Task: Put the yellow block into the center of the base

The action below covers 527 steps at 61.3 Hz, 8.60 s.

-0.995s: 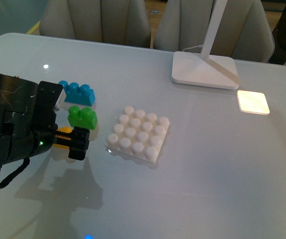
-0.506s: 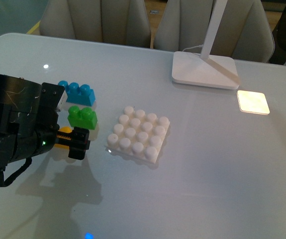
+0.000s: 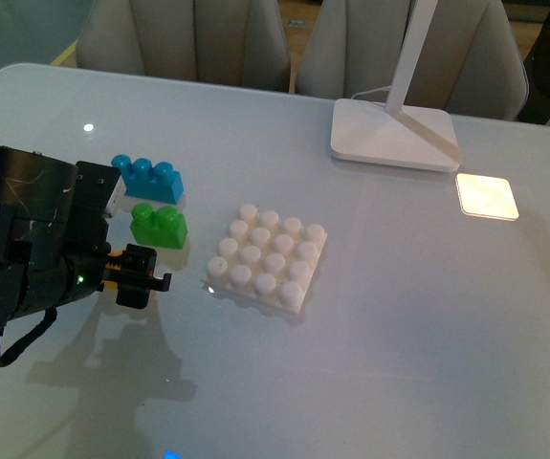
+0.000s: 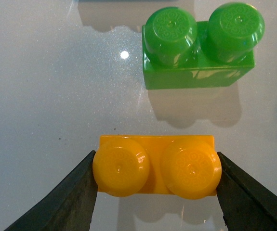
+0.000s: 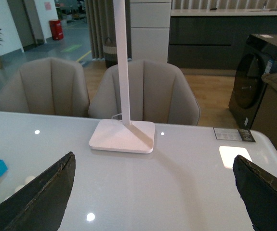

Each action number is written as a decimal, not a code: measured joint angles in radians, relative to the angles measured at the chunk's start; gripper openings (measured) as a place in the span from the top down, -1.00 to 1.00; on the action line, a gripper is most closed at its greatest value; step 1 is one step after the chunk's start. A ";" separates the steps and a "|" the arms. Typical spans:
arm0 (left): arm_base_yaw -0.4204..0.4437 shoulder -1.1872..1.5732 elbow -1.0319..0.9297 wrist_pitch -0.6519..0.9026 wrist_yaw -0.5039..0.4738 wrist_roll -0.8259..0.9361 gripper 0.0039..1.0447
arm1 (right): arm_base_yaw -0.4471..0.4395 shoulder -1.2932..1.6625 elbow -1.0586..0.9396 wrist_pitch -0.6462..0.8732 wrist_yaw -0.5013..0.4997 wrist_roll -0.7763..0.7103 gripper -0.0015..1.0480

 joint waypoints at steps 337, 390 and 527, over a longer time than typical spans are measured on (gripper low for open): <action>-0.359 0.089 0.306 -0.184 -0.043 -0.114 -0.17 | 0.000 0.000 0.000 0.000 0.000 0.000 -0.83; -0.363 0.153 0.380 -0.198 -0.059 -0.077 -0.17 | 0.000 0.000 0.000 0.000 0.000 0.000 -0.83; 0.219 -0.914 -0.497 0.223 0.121 -0.121 -0.50 | 0.000 -0.001 0.000 0.000 0.000 0.000 -0.83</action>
